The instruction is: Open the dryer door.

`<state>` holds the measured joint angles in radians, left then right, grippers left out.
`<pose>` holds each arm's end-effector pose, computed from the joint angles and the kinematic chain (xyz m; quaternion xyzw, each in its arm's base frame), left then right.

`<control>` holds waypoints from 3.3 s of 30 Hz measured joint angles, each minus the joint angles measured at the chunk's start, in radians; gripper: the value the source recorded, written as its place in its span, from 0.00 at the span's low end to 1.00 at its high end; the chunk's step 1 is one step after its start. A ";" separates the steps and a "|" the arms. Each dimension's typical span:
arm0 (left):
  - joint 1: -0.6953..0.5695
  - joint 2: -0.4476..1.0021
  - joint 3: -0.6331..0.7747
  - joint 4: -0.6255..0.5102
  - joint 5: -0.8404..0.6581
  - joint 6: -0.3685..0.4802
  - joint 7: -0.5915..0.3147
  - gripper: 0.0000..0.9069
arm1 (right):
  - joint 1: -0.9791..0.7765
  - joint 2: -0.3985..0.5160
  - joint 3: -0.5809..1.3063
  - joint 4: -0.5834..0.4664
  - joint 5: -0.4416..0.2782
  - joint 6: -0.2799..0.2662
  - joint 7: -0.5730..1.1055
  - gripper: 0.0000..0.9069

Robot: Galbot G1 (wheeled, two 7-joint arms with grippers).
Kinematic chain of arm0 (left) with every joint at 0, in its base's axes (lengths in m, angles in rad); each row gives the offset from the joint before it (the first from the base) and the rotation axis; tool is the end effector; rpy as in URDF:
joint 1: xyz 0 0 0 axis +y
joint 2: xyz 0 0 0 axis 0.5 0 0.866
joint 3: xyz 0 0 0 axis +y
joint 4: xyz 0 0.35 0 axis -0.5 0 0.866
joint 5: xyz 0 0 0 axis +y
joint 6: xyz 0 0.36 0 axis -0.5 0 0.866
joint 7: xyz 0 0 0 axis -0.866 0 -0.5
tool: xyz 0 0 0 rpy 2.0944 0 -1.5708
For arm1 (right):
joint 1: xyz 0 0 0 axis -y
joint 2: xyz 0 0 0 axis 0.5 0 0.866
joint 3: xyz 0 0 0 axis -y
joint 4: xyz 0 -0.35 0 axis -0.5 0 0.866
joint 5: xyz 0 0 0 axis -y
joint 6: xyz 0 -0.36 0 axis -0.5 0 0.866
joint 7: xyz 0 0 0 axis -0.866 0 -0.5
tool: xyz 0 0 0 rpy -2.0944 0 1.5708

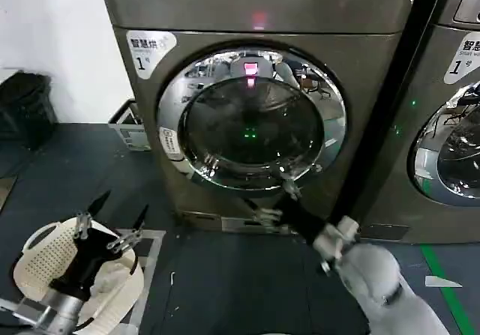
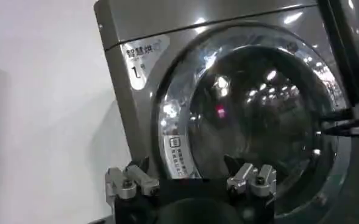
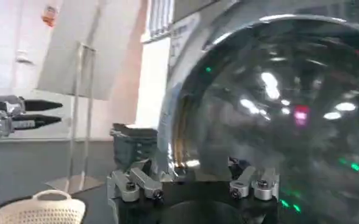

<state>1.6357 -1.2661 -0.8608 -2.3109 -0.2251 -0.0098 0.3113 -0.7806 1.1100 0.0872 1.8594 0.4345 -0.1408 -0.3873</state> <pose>0.1665 0.1161 -0.2024 0.1270 0.9799 0.1253 0.0894 0.3772 0.0206 -0.1941 -0.4328 0.8959 -0.0509 0.0863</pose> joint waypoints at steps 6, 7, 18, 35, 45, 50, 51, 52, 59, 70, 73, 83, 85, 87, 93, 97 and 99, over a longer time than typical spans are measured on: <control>0.011 -0.011 0.000 0.003 0.005 -0.004 0.001 1.00 | 0.137 0.053 -0.091 -0.134 0.003 0.010 -0.011 1.00; 0.017 -0.014 0.003 -0.001 0.006 -0.005 0.003 1.00 | 0.156 0.062 -0.102 -0.155 0.000 0.011 -0.012 1.00; 0.032 -0.012 0.021 -0.006 0.033 -0.013 0.009 1.00 | 0.332 0.197 -0.201 -0.386 -0.017 0.028 -0.041 1.00; 0.021 0.002 0.013 -0.009 0.019 0.002 0.014 1.00 | 0.439 0.331 -0.256 -0.619 -0.032 0.041 -0.087 1.00; -0.025 0.049 -0.056 0.019 -0.053 0.096 0.064 1.00 | 0.432 0.308 -0.260 -0.584 0.016 0.017 -0.179 1.00; -0.069 0.099 -0.119 0.067 -0.122 0.168 0.055 1.00 | 0.393 0.268 -0.246 -0.507 0.012 -0.001 -0.245 1.00; -0.078 0.110 -0.127 0.076 -0.124 0.160 0.052 1.00 | 0.379 0.257 -0.241 -0.483 0.013 -0.005 -0.268 1.00; -0.088 0.122 -0.132 0.087 -0.125 0.153 0.040 1.00 | 0.369 0.249 -0.238 -0.461 0.013 -0.006 -0.281 1.00; -0.188 0.218 -0.140 0.177 -0.229 0.243 0.031 1.00 | 0.287 0.183 -0.204 -0.325 0.015 -0.009 -0.406 1.00; -0.368 0.391 -0.081 0.407 -0.354 0.125 0.162 1.00 | 0.109 0.050 -0.101 -0.135 -0.008 0.019 -0.618 1.00; -0.393 0.422 -0.058 0.447 -0.392 0.114 0.178 1.00 | 0.051 0.021 -0.068 -0.104 -0.019 0.043 -0.685 1.00; -0.483 0.490 0.097 0.459 -0.446 0.096 0.223 1.00 | -0.141 -0.046 0.104 -0.019 0.006 0.123 -0.892 1.00; -0.509 0.512 0.147 0.449 -0.455 0.095 0.233 1.00 | -0.188 -0.056 0.156 -0.015 -0.004 0.147 -0.933 1.00; -0.541 0.535 0.204 0.453 -0.474 0.092 0.238 1.00 | -0.235 -0.054 0.224 -0.017 -0.025 0.159 -0.969 1.00; -0.627 0.567 0.403 0.446 -0.517 0.041 0.290 1.00 | -0.381 0.005 0.512 -0.072 -0.132 0.222 -1.044 1.00; -0.697 0.570 0.559 0.432 -0.570 0.028 0.327 1.00 | -0.440 0.068 0.720 -0.090 -0.188 0.233 -1.030 1.00; -0.746 0.562 0.637 0.434 -0.590 0.030 0.326 1.00 | -0.464 0.100 0.818 -0.097 -0.202 0.245 -1.006 1.00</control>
<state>0.8897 -0.7045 -0.2240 -1.8766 -0.8148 0.0202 0.6374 -1.2441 1.2105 0.9052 1.7626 0.2323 0.1047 -1.3933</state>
